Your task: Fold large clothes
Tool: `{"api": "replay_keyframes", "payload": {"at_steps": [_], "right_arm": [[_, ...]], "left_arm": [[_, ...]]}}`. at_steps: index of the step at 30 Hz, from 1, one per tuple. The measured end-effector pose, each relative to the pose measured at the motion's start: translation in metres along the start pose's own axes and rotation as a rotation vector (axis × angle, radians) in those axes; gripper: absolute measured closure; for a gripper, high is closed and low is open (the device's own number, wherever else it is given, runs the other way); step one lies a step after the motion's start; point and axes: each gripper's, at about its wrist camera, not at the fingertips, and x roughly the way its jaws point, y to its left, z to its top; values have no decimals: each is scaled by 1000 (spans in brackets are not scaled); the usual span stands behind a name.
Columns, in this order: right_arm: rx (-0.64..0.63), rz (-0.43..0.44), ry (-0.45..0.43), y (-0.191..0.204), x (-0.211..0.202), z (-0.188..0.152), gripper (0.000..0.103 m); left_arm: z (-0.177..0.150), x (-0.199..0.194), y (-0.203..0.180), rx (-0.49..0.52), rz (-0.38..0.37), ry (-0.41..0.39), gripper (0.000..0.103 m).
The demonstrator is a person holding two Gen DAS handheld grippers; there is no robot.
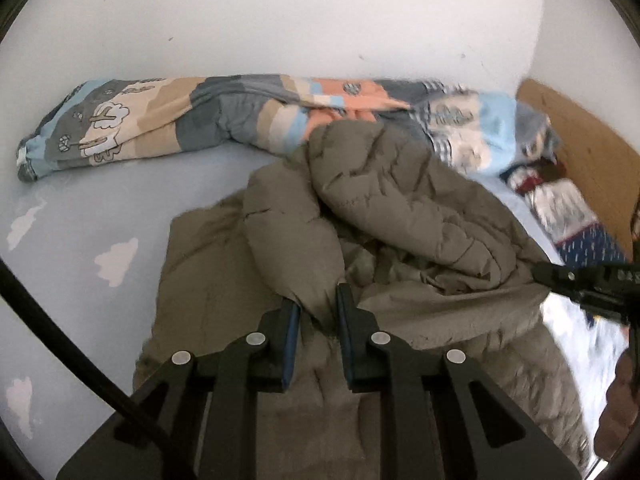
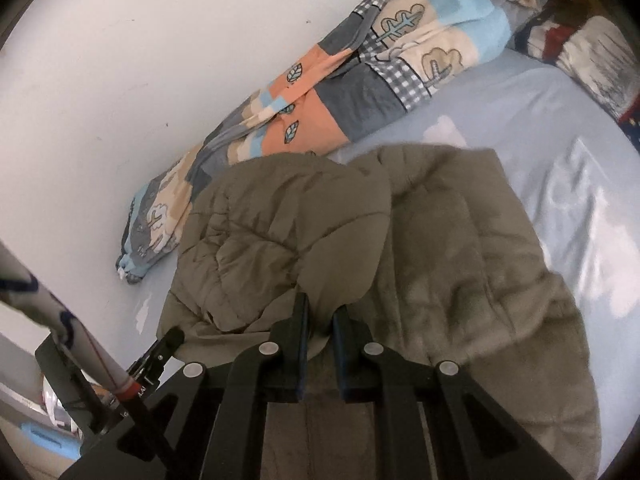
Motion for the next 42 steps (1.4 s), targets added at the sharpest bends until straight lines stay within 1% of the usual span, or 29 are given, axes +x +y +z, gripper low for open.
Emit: {"api": "replay_keyframes", "payload": {"at_steps": [1,2,3,4,5,6,7,9,10,11,12,13,14,16,18,19,21,23,25,26,27,29,30,31,32,33,35,39,42], "right_arm": [[-2,-20,13,-3,6,-3,91],[-2,-48,33,-7,17,-6,91],[-2,-86,55,-14,31,-10,91],[-5,-128,84,-22,48,-15,91],[6,-144,113,-30,64,-20,91],[21,-145,122,-38,74,-25,90],[24,-141,115,-40,76,-26,90],[16,-124,116,-38,69,-20,87],[13,-114,122,-37,65,-17,85],[19,-96,132,-38,59,-14,78],[34,-87,139,-39,54,-12,64],[53,-82,138,-41,46,-10,57],[64,-76,131,-41,39,-10,52],[55,-95,117,-33,23,-5,52],[-11,-132,29,-14,4,2,52],[-49,-139,-6,-4,0,4,52],[-127,-136,-67,18,-6,8,52],[-187,-139,-90,38,2,14,52],[-237,-155,-124,52,17,21,52],[-249,-170,-128,56,24,19,52],[-263,-190,-119,58,35,21,52],[-269,-214,-82,61,63,19,52],[-264,-238,-33,56,85,19,52],[-252,-259,8,49,98,15,52],[-243,-277,51,42,114,11,52],[-245,-283,72,38,122,8,51],[-262,-296,97,31,137,4,51],[-246,-315,134,26,151,6,50],[-258,-342,171,32,151,12,50]], "left_arm": [[-6,5,-2,8,12,17,85],[-16,18,-3,9,20,55,84],[-23,27,-3,10,23,87,81],[-30,38,-4,15,23,133,81],[-36,44,-5,27,28,160,80],[-40,41,-7,45,32,150,78],[-41,37,-9,57,33,143,75],[-41,27,-9,78,27,141,58],[-41,22,-8,83,15,138,54],[-41,16,-7,94,7,133,52],[-40,12,-6,102,16,124,52],[-38,5,-5,109,35,101,52],[-34,-4,-4,111,50,66,52],[-24,-20,-5,124,88,-2,52],[-11,-38,-4,128,126,-93,52],[-6,-42,-5,134,134,-113,51],[6,-41,-8,151,149,-135,42],[21,-27,-13,172,197,-140,40],[33,-2,-17,179,207,-103,39],[38,15,-17,168,222,-67,39],[39,28,-18,156,220,-42,39],[38,50,-17,132,216,6,39],[33,62,-15,126,236,34,39],[25,77,-9,110,242,79,39],[18,88,-4,91,236,114,39],[11,96,0,74,222,134,38],[5,105,1,76,221,138,38],[4,120,-2,70,240,199,38],[10,113,-6,77,252,229,38]]}}
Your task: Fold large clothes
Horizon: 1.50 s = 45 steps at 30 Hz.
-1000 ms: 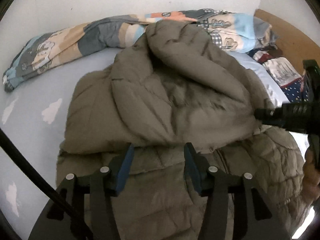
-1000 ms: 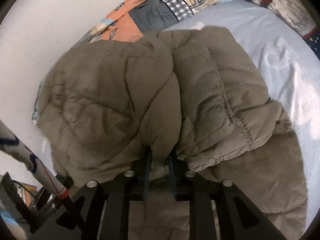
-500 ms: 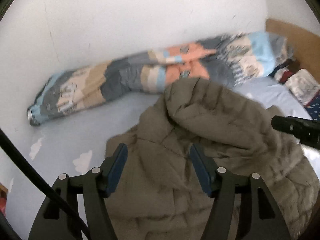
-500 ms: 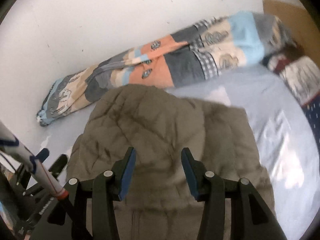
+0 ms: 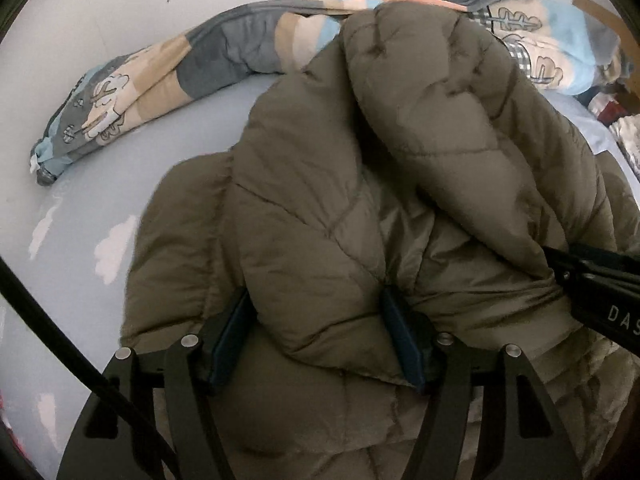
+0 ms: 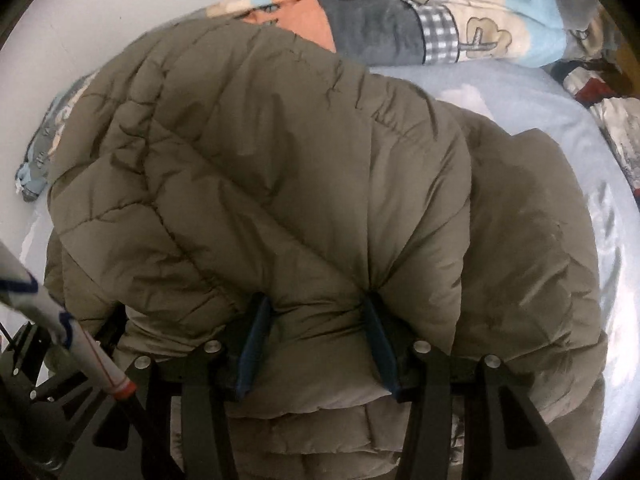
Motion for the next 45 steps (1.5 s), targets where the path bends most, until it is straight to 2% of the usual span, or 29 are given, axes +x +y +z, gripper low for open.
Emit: {"api": "replay_keyframes", "payload": {"at_steps": [1,5,9,12,17,21,24,28,32,35,38,40,43,45], "right_arm": [[7,1,-1,0,-7,0,50],[94,125,-83,-15,-67,-16,49],[70,111,-108,-18,-110,-49,47],[62,103,-94,-20,-122,-74,47],[82,94,-93,-35,-142,-142,45],[102,70,-24,-51,-138,-180,45],[79,47,-33,-53,-149,-198,45],[76,58,-59,-50,-169,-231,45],[48,29,-65,-46,-181,-274,45],[25,1,-52,-46,-182,-308,45],[7,-33,-37,-46,-179,-331,45],[9,-48,-20,-48,-174,-343,45],[-10,-75,-29,-44,-169,-350,42],[-16,-100,-27,-43,-164,-350,36]], "left_arm": [[0,-10,2,-2,-5,-9,38],[-17,-66,15,-24,-46,-105,38],[-46,-107,24,-39,-74,-127,38],[-65,-126,26,-25,-75,-116,38],[-106,-155,41,-27,-86,-133,38],[-149,-163,59,-75,-75,-99,38],[-185,-171,62,-96,-49,-91,38],[-228,-187,54,-65,-16,-91,38],[-270,-200,48,-33,17,-96,38],[-296,-201,44,-16,30,-72,38],[-312,-195,41,6,62,-55,38],[-320,-188,41,5,57,-38,37],[-331,-180,39,8,73,-49,31],[-332,-175,37,29,92,-56,25]]}}
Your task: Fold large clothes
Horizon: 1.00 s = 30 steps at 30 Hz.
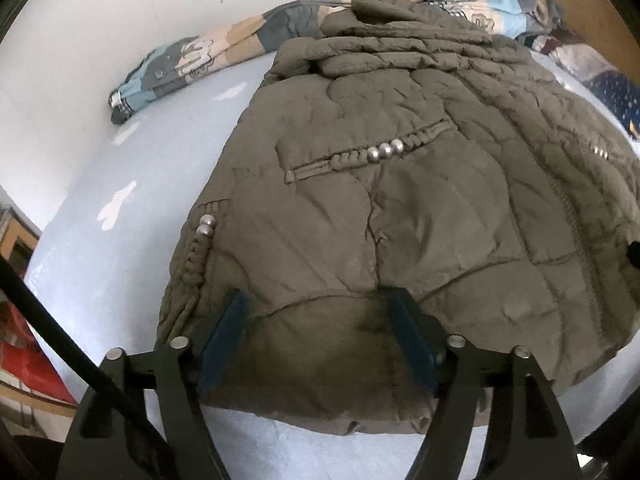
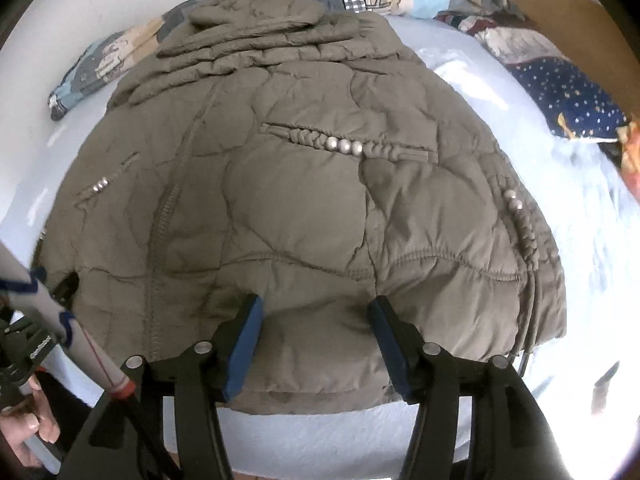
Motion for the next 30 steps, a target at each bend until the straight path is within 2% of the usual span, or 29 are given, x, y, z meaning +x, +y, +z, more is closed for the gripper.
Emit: {"api": "replay_keyframes", "payload": {"at_steps": [3,13,19,30], "right_arm": [[28,-8,15,-4,10,1,25],[12,21,-68,-7,12,-12,21],[14,31,-62,-5,13,-11,14],[27,62,-94,-2,16,-16,1]], "left_arm": [[-3,4,1,7,4,-11,20],[-6,8,3,-21,-8,-19,18],[-10,9,4,-42,-13,-43,16],[-16,6,5,-19,-19,-60,15]]}}
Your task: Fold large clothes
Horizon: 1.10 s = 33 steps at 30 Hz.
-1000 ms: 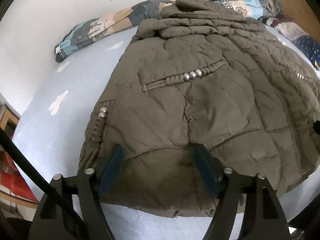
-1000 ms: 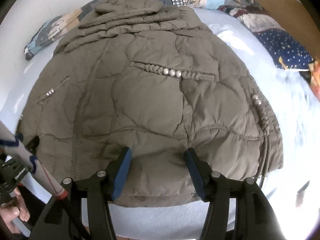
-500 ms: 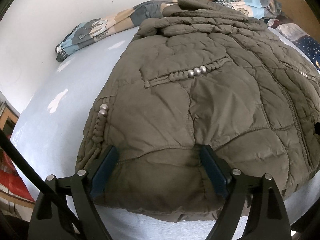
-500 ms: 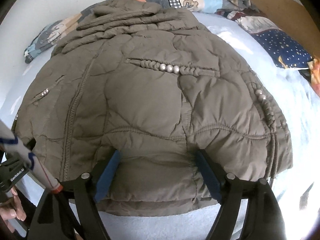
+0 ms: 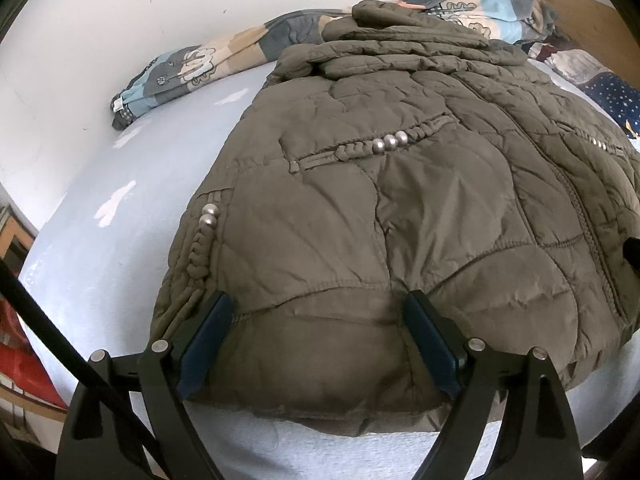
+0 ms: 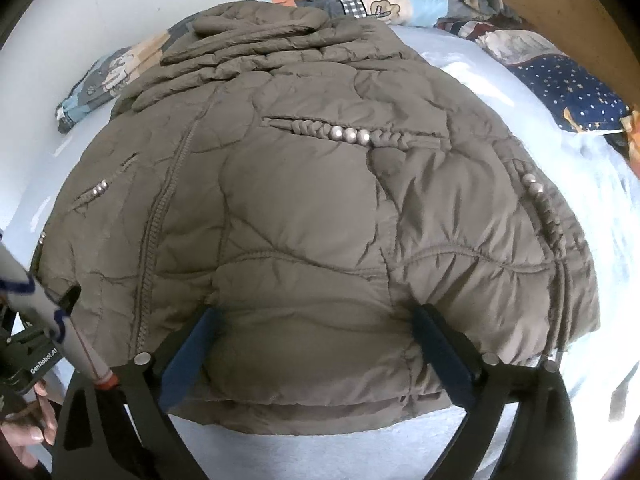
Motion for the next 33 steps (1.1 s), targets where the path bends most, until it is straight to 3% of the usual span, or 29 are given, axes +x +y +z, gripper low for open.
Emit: {"api": "replay_keyframes", "payload": {"at_steps": [12,23,25,29,33], "right_arm": [[-6,1,-47,1,-4,-8,1],[-30,18,-11,1,-10,-7,1],[-21,47,-34,-3,-22,-6,0],[28,23,-125,-19,-47,-6,0],[132,1,-102,-45,-45,-7,1]], "left_arm": [[-4,-1,-3,8,15,-32,14],[-3,-2,-4,9,10,-34,14],[-3,-3,-4,12,10,-37,14],[-6,-4,-5,25,11,-52,14],[-8,-6,-6,28,11,-61,14]]}}
